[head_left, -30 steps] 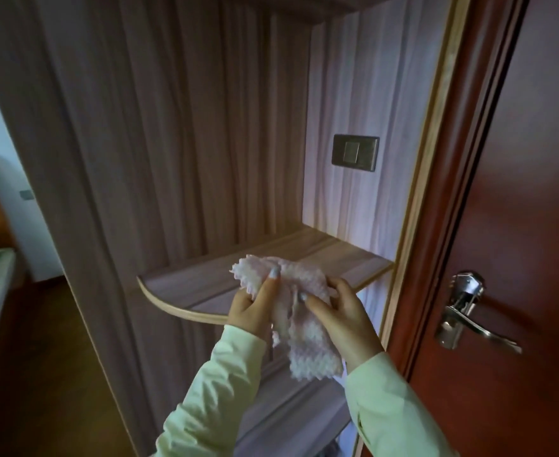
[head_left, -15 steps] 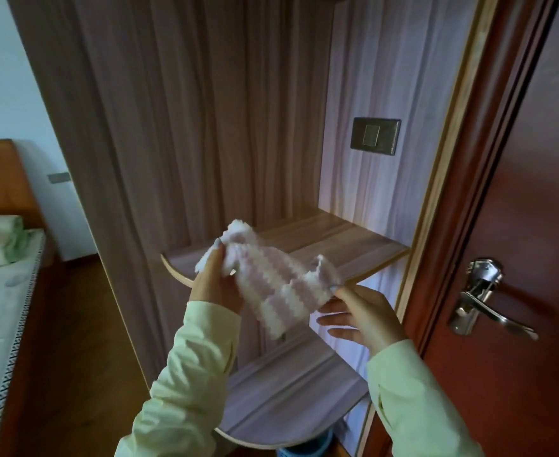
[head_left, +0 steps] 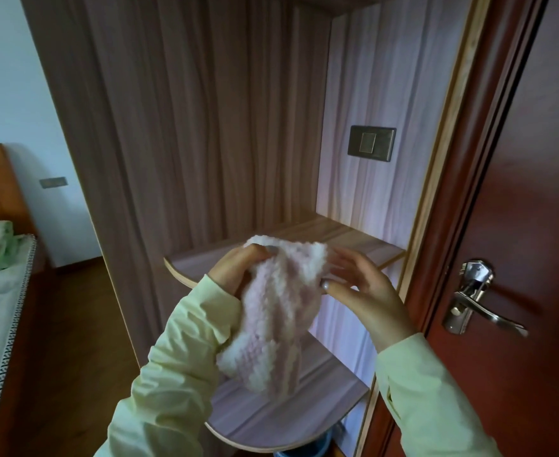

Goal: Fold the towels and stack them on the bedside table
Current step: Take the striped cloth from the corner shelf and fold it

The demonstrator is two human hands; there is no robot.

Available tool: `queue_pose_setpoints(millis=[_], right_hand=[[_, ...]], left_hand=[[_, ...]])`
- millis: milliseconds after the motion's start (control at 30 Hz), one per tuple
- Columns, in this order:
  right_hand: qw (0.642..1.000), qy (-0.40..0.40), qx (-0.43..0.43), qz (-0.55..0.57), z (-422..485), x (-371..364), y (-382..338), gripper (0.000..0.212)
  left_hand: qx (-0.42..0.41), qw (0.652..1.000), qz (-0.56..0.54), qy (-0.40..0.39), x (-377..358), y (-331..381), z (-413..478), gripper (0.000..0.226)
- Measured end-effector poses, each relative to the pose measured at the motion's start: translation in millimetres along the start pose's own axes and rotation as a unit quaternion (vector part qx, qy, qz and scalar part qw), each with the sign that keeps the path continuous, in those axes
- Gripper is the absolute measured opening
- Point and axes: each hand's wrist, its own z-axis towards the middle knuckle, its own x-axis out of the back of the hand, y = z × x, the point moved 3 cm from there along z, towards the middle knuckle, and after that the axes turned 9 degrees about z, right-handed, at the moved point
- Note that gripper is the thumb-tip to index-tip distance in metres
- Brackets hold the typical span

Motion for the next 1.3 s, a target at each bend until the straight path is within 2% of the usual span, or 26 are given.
queue_pose_setpoints(millis=[33, 67, 133, 267, 333, 400, 433, 500, 600, 633, 700, 767, 833, 900, 967, 1033, 1133, 1200, 1300], right_hand=[[1.0, -0.023, 0.003, -0.002, -1.4, -3.9, -1.0, 0.053], [0.999, -0.047, 0.005, 0.0, -2.9, -7.1, -1.1, 0.057], [0.996, -0.09, -0.002, 0.018, -5.4, -12.3, 0.0, 0.053], [0.992, -0.117, -0.006, -0.043, -9.5, -17.4, -0.5, 0.044], [0.992, -0.115, -0.014, -0.056, -12.2, -19.1, -3.3, 0.031], [0.993, -0.115, -0.013, -0.022, -14.8, -21.2, -8.5, 0.022], [0.994, -0.11, -0.009, -0.017, -15.2, -22.4, -11.4, 0.022], [0.996, -0.087, 0.014, -0.021, -13.7, -21.0, -15.2, 0.036], [0.998, -0.049, 0.032, 0.0, -12.2, -20.1, -19.7, 0.04], [0.999, -0.031, 0.027, 0.022, -13.0, -19.5, -21.5, 0.038], [0.997, 0.008, 0.028, 0.074, -13.7, -17.0, -23.1, 0.016], [0.992, 0.029, 0.038, 0.12, -13.4, -12.8, -23.0, 0.03], [0.987, 0.052, 0.053, 0.145, -14.2, -9.3, -25.1, 0.03], [0.98, 0.072, 0.06, 0.174, -13.8, -6.9, -26.6, 0.026], [0.97, 0.093, 0.067, 0.216, -14.4, -4.5, -28.6, 0.033], [0.959, 0.118, 0.075, 0.246, -14.5, -0.3, -28.2, 0.035], [0.952, 0.152, 0.077, 0.254, -14.5, 3.2, -26.2, 0.021], [0.95, 0.159, 0.08, 0.256, -14.4, 4.7, -25.6, 0.023], [0.949, 0.155, 0.084, 0.26, -15.6, 6.0, -25.2, 0.026]], left_hand=[[-0.004, 1.0, 0.013, -0.015, -1.5, -2.3, 1.4, 0.015], [-0.002, 1.0, 0.021, -0.023, -2.5, -3.4, -1.2, 0.03], [-0.003, 0.999, 0.015, -0.028, 0.7, -8.0, -3.0, 0.043], [-0.025, 0.999, 0.003, -0.024, 7.9, -6.7, -8.3, 0.014], [-0.024, 0.999, 0.035, -0.003, 16.4, -11.5, -8.5, 0.024], [-0.022, 0.998, 0.051, 0.028, 22.7, -15.6, -11.2, 0.015], [-0.015, 0.998, 0.053, 0.042, 25.6, -18.7, -13.0, 0.009], [0.002, 0.992, 0.077, 0.098, 35.6, -29.1, -15.0, 0.019], [0.001, 0.982, 0.107, 0.157, 44.9, -40.0, -18.5, 0.019], [-0.001, 0.98, 0.107, 0.17, 45.3, -42.0, -20.5, 0.019], [0.001, 0.971, 0.115, 0.209, 45.0, -46.7, -24.3, 0.017], [0.014, 0.967, 0.073, 0.243, 44.5, -54.7, -27.6, 0.009], [0.024, 0.964, -0.023, 0.263, 43.8, -63.0, -29.0, 0.008], [0.06, 0.964, -0.117, 0.231, 37.6, -69.5, -28.7, 0.02], [0.133, 0.964, -0.165, 0.161, 25.2, -75.8, -29.6, 0.031], [0.193, 0.968, -0.133, 0.085, 13.7, -84.3, -27.2, 0.039], [0.251, 0.965, -0.071, 0.005, -0.3, -100.6, -25.0, 0.054], [0.249, 0.967, -0.037, -0.037, -8.4, -103.7, -30.1, 0.04], [0.167, 0.982, -0.082, -0.036, -7.7, -104.3, -31.3, 0.009]])
